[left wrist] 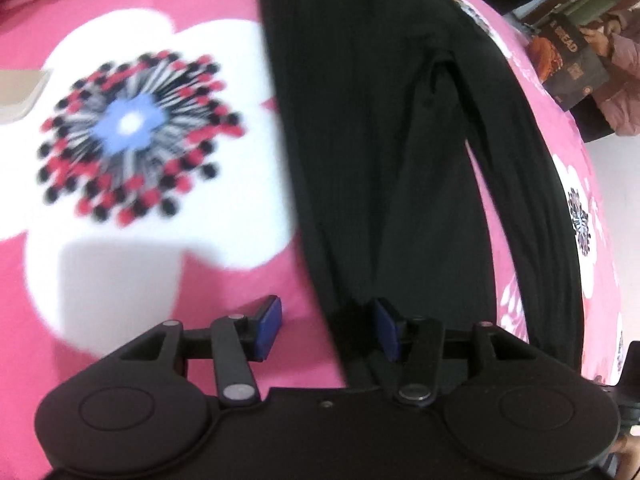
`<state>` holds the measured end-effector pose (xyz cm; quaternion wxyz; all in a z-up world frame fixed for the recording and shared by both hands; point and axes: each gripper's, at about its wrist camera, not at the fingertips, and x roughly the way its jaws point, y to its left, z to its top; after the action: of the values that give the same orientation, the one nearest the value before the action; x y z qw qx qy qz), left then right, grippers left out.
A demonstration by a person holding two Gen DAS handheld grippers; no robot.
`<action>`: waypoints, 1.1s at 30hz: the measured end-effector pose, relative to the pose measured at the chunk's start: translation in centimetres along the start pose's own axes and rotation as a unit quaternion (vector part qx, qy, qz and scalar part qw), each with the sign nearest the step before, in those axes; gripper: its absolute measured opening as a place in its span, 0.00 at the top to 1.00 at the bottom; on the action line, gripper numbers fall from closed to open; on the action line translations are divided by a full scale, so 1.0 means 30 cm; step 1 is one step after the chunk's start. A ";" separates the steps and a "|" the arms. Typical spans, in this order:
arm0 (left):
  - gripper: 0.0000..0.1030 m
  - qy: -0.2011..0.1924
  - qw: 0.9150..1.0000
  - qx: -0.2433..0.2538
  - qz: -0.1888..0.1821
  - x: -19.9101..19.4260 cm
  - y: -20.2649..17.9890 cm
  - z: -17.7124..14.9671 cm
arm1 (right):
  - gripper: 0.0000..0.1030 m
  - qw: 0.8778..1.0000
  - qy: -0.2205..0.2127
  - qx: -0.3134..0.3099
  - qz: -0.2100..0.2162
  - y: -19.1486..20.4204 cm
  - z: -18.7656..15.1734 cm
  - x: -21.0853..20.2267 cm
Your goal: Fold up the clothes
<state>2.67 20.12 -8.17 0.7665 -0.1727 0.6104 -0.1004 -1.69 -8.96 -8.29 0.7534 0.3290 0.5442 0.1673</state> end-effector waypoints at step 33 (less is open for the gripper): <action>0.49 -0.471 0.769 -0.293 0.317 -1.460 0.138 -0.230 | 0.61 0.919 -0.195 0.052 -0.338 0.036 0.014 -1.391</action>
<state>-14.55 38.93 28.35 0.8583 -0.2110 0.1928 0.4262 -15.86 -33.77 22.16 0.8380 0.1904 0.4735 -0.1932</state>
